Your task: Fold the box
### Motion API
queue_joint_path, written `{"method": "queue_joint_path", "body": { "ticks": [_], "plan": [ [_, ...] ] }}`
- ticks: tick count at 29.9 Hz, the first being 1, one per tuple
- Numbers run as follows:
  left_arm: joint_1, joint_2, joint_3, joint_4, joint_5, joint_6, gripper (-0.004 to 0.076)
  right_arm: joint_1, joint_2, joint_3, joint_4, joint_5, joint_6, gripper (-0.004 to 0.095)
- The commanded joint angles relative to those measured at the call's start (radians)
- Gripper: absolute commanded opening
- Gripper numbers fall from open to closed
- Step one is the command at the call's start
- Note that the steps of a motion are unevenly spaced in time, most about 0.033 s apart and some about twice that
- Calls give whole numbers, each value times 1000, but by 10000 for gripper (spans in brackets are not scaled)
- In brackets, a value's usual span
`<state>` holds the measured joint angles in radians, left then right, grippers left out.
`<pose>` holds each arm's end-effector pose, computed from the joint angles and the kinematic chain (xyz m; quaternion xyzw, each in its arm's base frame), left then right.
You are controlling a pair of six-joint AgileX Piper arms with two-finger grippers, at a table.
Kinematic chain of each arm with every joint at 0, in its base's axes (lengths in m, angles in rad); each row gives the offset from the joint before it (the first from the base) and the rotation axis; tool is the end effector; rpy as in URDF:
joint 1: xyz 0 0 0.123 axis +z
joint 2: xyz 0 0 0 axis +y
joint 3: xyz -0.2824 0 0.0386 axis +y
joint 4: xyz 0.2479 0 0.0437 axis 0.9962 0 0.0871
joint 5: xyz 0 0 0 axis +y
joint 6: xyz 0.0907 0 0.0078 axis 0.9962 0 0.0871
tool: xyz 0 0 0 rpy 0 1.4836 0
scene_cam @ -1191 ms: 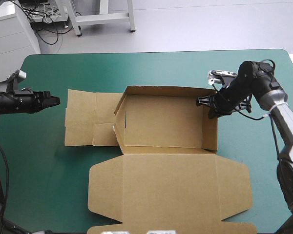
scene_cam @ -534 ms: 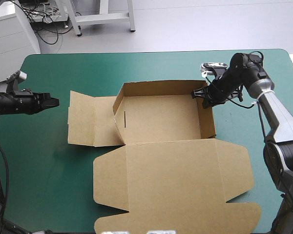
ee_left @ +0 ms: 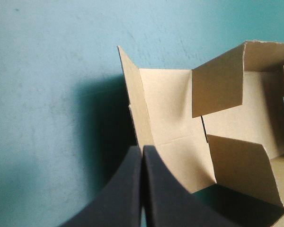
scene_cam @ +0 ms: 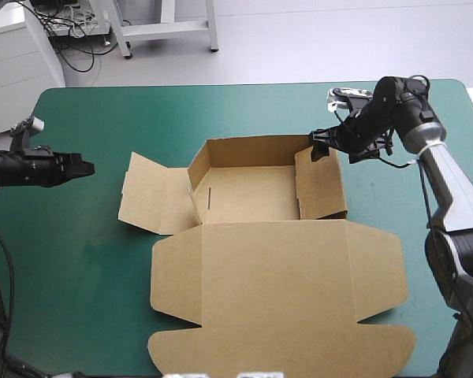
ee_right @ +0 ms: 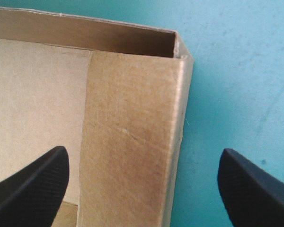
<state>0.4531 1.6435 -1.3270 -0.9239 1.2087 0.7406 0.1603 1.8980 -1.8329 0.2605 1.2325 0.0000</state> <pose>0.3245 0.0824 0.3089 -0.0006 0.9026 -0.3193 0.2888 0.4007 0.0872 0.3232 -0.0577 0.9740 0.1421 0.1669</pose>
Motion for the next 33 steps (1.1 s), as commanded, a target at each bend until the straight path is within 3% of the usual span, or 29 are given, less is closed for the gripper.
{"method": "queue_joint_path", "body": {
  "ticks": [1, 6, 12, 24, 27, 32, 33],
  "plan": [
    [3, -43, -22, -56, 3, 1, -32, -1, -103, -10, -21, 15, 34, 794],
    [3, -41, -22, -56, -14, 1, -32, 51, -160, 114, -141, 15, 75, 792],
    [3, -41, -22, -56, -8, -4, -32, 119, -121, 141, -183, -23, 108, 792],
    [3, -41, -21, -73, -8, -6, -32, 122, -46, 141, -208, -27, 129, 765],
    [3, -41, -21, -73, -8, -6, -33, 122, -38, 141, -216, -11, 138, 618],
    [3, -41, -21, -73, -8, -6, -32, 122, -36, 139, -221, 5, 123, 51],
    [3, -41, -21, -73, -8, -6, -33, 122, -36, 135, -219, 13, 108, -19]
  ]
}}
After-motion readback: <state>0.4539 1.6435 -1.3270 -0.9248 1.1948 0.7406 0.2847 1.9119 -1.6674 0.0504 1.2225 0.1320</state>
